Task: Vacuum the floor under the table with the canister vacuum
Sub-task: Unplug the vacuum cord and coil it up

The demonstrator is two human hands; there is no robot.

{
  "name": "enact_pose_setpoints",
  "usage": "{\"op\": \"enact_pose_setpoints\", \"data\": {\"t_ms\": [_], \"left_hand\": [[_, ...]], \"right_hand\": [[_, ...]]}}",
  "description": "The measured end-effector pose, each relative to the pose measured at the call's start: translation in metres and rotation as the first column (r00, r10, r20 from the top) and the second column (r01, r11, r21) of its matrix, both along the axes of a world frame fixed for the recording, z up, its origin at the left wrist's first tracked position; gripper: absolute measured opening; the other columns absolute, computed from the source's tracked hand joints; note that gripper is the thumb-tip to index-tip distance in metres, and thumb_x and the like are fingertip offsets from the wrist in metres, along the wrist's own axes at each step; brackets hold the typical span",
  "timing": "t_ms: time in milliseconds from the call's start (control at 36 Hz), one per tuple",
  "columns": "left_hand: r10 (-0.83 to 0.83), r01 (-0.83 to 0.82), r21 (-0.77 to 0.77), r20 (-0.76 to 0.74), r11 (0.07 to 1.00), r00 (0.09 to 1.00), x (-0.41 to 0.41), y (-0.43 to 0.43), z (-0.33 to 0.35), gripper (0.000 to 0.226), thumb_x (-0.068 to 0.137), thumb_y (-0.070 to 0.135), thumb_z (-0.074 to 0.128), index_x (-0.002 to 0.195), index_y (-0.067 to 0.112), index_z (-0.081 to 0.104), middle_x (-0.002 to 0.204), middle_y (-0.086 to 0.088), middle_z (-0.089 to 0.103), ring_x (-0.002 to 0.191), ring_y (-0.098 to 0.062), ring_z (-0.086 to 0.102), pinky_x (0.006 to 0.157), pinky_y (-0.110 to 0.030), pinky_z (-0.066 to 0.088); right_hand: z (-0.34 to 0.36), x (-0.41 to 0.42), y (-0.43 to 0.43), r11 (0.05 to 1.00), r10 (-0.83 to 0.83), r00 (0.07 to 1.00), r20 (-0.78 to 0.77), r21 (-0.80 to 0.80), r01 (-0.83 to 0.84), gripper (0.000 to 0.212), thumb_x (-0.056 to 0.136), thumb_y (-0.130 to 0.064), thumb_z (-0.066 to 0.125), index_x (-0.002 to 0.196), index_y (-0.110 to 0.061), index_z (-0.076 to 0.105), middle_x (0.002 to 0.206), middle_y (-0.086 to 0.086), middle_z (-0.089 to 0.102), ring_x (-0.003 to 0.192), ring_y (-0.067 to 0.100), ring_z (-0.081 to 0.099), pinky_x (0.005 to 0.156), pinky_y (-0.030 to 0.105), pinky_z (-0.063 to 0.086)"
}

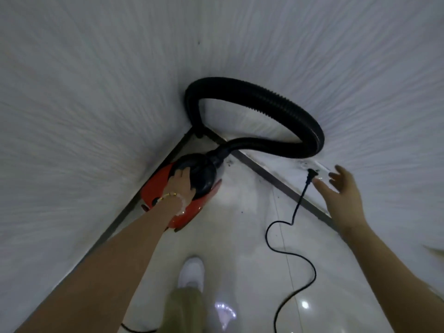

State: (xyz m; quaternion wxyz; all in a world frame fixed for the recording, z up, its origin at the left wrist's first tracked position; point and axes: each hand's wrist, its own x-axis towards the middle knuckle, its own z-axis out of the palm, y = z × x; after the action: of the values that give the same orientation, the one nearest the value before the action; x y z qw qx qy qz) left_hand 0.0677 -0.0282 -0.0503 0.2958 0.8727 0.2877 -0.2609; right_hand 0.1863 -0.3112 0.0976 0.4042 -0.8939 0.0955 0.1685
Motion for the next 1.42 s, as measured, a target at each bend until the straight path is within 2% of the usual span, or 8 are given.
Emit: {"op": "enact_pose_setpoints", "data": {"t_ms": [194, 361, 472, 583, 750, 889, 1139, 1417], "left_hand": [[0.006, -0.007, 0.004, 0.161, 1.000, 0.987, -0.002, -0.001, -0.024, 0.067, 0.096, 0.027, 0.053, 0.150, 0.006, 0.019, 0.149, -0.019, 0.034, 0.131, -0.035, 0.042, 0.107, -0.040, 0.038], [-0.056, 0.010, 0.125, 0.368, 0.992, 0.928, -0.002, -0.003, -0.044, 0.050, 0.096, 0.036, 0.047, 0.139, 0.011, 0.039, 0.123, -0.013, 0.062, 0.105, -0.029, 0.062, 0.088, -0.037, 0.051], [-0.142, 0.051, 0.211, 0.443, 0.976, 0.885, 0.001, -0.014, -0.048, 0.040, 0.097, 0.039, 0.043, 0.129, 0.014, 0.045, 0.116, -0.006, 0.064, 0.100, -0.025, 0.064, 0.081, -0.037, 0.053], [-0.191, 0.041, 0.305, 0.480, 0.952, 0.856, 0.006, -0.013, -0.054, 0.043, 0.095, 0.047, 0.037, 0.119, 0.014, 0.050, 0.104, -0.005, 0.067, 0.084, -0.023, 0.065, 0.071, -0.041, 0.055], [-0.144, -0.005, 0.289, 0.491, 0.957, 0.859, 0.006, -0.008, -0.064, 0.045, 0.094, 0.051, 0.039, 0.116, 0.014, 0.053, 0.101, -0.007, 0.068, 0.086, -0.026, 0.066, 0.073, -0.042, 0.056], [-0.154, 0.021, 0.287, 0.446, 0.958, 0.882, 0.010, -0.010, -0.059, 0.042, 0.096, 0.048, 0.039, 0.114, 0.011, 0.050, 0.099, -0.009, 0.066, 0.085, -0.027, 0.064, 0.071, -0.038, 0.053], [-0.127, 0.043, 0.201, 0.429, 0.979, 0.894, 0.016, -0.007, -0.058, 0.044, 0.097, 0.040, 0.043, 0.120, 0.004, 0.048, 0.113, -0.020, 0.063, 0.101, -0.035, 0.061, 0.086, -0.039, 0.048], [-0.107, 0.026, 0.212, 0.380, 0.977, 0.919, 0.019, -0.012, -0.054, 0.051, 0.099, 0.036, 0.042, 0.133, -0.002, 0.041, 0.132, -0.027, 0.051, 0.119, -0.038, 0.050, 0.101, -0.038, 0.038]], "right_hand": [[-0.069, 0.003, -0.014, 0.991, -0.129, 0.977, -0.169, 0.014, 0.133, 0.064, 0.090, -0.035, 0.060, 0.144, -0.013, 0.034, 0.145, 0.009, 0.043, 0.128, 0.027, 0.045, 0.102, 0.039, 0.037], [-0.123, 0.015, -0.022, 0.965, -0.198, 0.965, -0.170, 0.138, 0.223, 0.056, 0.095, -0.037, 0.049, 0.139, -0.005, 0.040, 0.130, 0.013, 0.056, 0.115, 0.027, 0.054, 0.100, 0.040, 0.039], [-0.149, 0.023, -0.022, 0.852, -0.280, 0.943, -0.179, 0.407, 0.330, 0.033, 0.101, -0.031, 0.034, 0.112, -0.006, 0.053, 0.082, 0.007, 0.060, 0.072, 0.019, 0.058, 0.076, 0.035, 0.052], [-0.171, 0.026, -0.017, 0.786, -0.320, 0.944, -0.076, 0.536, 0.309, 0.028, 0.101, -0.028, 0.031, 0.086, -0.014, 0.050, 0.061, 0.001, 0.041, 0.046, 0.009, 0.033, 0.043, 0.019, 0.030], [-0.182, 0.025, -0.018, 0.663, -0.357, 0.930, -0.086, 0.679, 0.317, 0.032, 0.100, -0.025, 0.035, 0.070, -0.018, 0.045, 0.038, -0.012, 0.035, 0.031, 0.001, 0.024, 0.032, 0.016, 0.019], [-0.173, 0.020, -0.019, 0.685, -0.385, 0.918, -0.094, 0.638, 0.352, 0.033, 0.100, -0.025, 0.036, 0.069, -0.018, 0.046, 0.056, -0.003, 0.034, 0.045, 0.009, 0.024, 0.038, 0.019, 0.020], [-0.195, -0.044, -0.016, 0.829, -0.266, 0.964, 0.000, 0.511, 0.229, 0.029, 0.097, -0.018, 0.036, 0.071, -0.015, 0.048, 0.058, 0.001, 0.037, 0.050, 0.011, 0.029, 0.046, 0.023, 0.024], [-0.191, -0.105, -0.031, 0.799, -0.090, 0.996, -0.001, 0.597, 0.073, 0.027, 0.100, -0.027, 0.040, 0.092, -0.012, 0.061, 0.060, -0.003, 0.038, 0.049, 0.007, 0.030, 0.043, 0.015, 0.027]]}}
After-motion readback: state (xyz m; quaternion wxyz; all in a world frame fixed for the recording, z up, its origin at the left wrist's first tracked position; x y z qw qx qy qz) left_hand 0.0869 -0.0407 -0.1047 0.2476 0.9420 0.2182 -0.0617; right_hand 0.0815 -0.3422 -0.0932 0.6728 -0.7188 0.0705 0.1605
